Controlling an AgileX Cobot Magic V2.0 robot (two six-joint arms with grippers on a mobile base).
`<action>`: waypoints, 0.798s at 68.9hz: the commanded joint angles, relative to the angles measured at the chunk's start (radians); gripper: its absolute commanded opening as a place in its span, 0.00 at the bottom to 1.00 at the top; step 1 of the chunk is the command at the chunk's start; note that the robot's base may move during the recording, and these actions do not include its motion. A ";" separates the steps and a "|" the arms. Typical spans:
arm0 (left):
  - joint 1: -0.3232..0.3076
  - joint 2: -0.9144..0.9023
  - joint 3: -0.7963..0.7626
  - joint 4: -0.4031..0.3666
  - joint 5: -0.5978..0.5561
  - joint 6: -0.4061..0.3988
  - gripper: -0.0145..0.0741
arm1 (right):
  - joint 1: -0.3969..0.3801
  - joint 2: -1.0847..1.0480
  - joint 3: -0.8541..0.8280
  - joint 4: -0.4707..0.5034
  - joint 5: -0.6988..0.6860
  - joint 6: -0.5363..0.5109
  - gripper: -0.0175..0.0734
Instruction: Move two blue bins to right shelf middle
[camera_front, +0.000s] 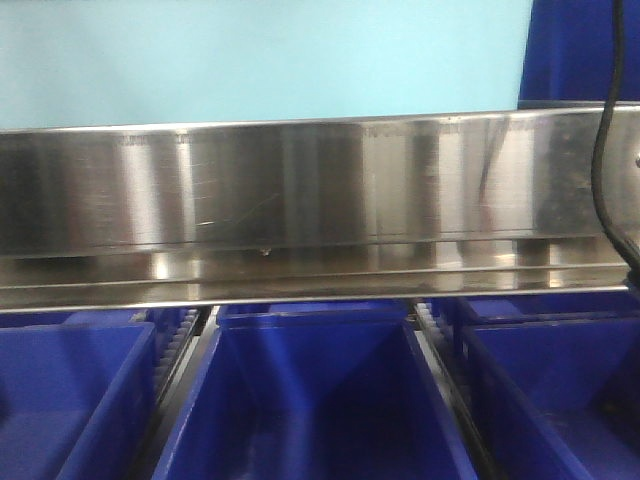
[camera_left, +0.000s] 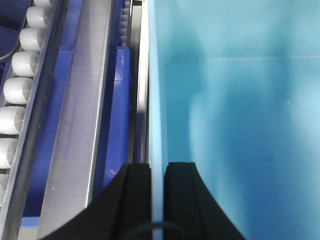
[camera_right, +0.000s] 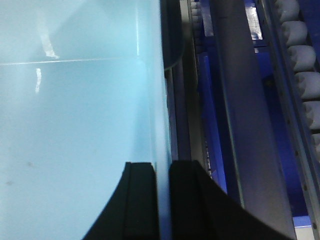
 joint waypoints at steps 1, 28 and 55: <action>-0.004 0.003 0.007 -0.032 -0.016 -0.008 0.04 | 0.002 0.017 0.017 0.013 -0.053 0.006 0.01; -0.004 -0.004 0.002 -0.032 0.004 -0.008 0.30 | 0.002 -0.029 0.015 -0.021 -0.041 0.006 0.02; -0.004 -0.039 0.002 -0.026 0.000 -0.008 0.57 | 0.002 -0.037 0.015 -0.021 0.000 0.006 0.59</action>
